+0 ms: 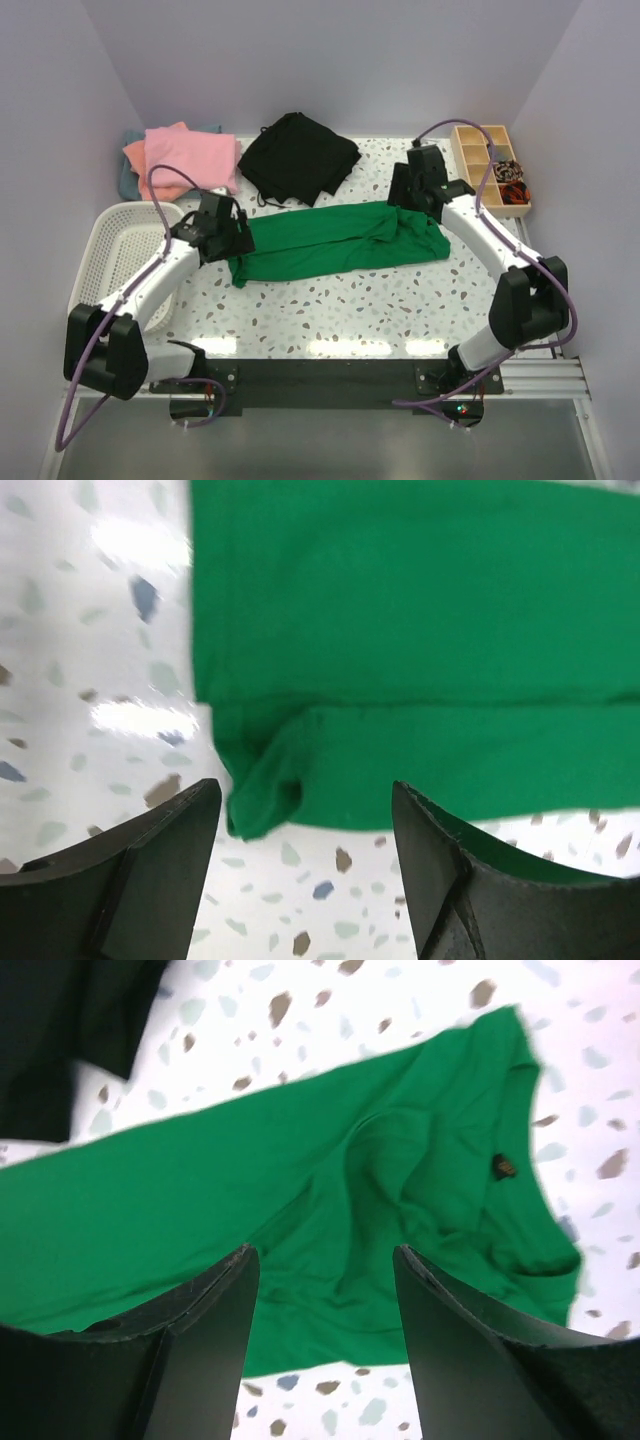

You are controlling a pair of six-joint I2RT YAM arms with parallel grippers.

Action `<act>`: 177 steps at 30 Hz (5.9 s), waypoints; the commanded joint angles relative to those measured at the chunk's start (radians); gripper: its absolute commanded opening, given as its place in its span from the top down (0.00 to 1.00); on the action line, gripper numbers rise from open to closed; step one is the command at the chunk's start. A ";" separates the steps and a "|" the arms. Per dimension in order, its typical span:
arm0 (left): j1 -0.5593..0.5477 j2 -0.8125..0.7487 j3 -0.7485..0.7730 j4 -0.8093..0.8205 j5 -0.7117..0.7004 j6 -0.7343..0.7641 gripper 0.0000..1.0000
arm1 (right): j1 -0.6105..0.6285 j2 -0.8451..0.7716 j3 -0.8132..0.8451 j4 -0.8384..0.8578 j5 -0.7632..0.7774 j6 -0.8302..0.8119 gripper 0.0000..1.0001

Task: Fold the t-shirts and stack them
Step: Fold the other side of the tshirt into a rectangle, then rotate the tshirt 70 degrees

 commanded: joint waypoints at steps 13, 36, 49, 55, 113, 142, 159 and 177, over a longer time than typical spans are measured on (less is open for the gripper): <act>-0.189 -0.239 -0.347 0.149 -0.278 -0.239 0.22 | 0.101 -0.033 -0.112 0.037 -0.123 0.070 0.39; -0.189 -0.118 -0.357 0.297 -0.332 -0.055 0.73 | 0.101 0.003 -0.146 -0.018 -0.063 0.072 0.45; -0.187 -0.101 -0.131 0.009 -0.275 0.005 1.00 | 0.066 0.184 -0.152 -0.072 0.147 0.081 0.54; -0.178 -0.132 -0.015 -0.119 -0.395 0.092 1.00 | 0.019 0.188 -0.237 -0.075 0.184 0.104 0.59; -0.320 0.254 -0.280 0.265 0.277 -0.038 0.34 | -0.065 0.426 0.110 -0.175 0.270 0.159 0.43; -0.439 0.463 0.481 0.254 0.221 0.319 0.23 | -0.096 0.073 0.160 -0.172 0.066 0.075 0.36; -0.388 1.178 1.247 0.419 0.639 0.362 0.28 | 0.134 -0.383 -0.478 -0.030 -0.241 0.173 0.37; -0.359 1.295 1.285 0.530 0.728 0.312 0.26 | 0.375 -0.037 -0.555 0.260 -0.381 0.309 0.39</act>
